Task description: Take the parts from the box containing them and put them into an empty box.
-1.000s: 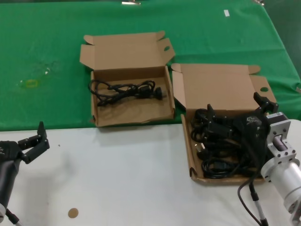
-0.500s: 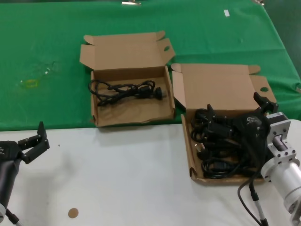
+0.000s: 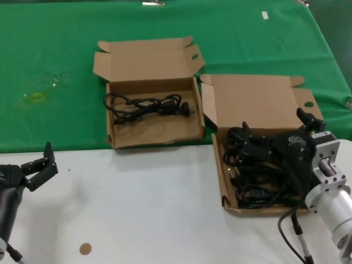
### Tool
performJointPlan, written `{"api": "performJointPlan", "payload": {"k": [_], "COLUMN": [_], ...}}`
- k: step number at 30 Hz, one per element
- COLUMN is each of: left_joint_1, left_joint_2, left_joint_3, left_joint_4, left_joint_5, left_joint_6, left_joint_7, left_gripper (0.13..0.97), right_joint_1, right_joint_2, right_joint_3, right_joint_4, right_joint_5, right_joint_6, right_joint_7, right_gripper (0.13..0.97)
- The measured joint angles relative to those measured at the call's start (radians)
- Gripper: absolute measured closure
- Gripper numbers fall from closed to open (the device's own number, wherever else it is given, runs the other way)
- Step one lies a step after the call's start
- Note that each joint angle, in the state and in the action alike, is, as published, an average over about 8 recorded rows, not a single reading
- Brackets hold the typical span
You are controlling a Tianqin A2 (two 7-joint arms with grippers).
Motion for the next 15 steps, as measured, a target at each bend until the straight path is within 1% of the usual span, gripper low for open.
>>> {"api": "performJointPlan", "payload": {"k": [15], "left_joint_1": [0.000], "left_joint_2": [0.000], "left_joint_3": [0.000], "left_joint_4": [0.000], "left_joint_5": [0.000], "left_joint_6": [0.000], "left_joint_7": [0.000], "left_gripper": [0.132], "right_joint_1": [0.000], "right_joint_2": [0.000], "right_joint_3": [0.000], "right_joint_4": [0.000], "right_joint_5": [0.000], "right_joint_6": [0.000], "right_joint_7": [0.000], "right_gripper": [0.129]}}
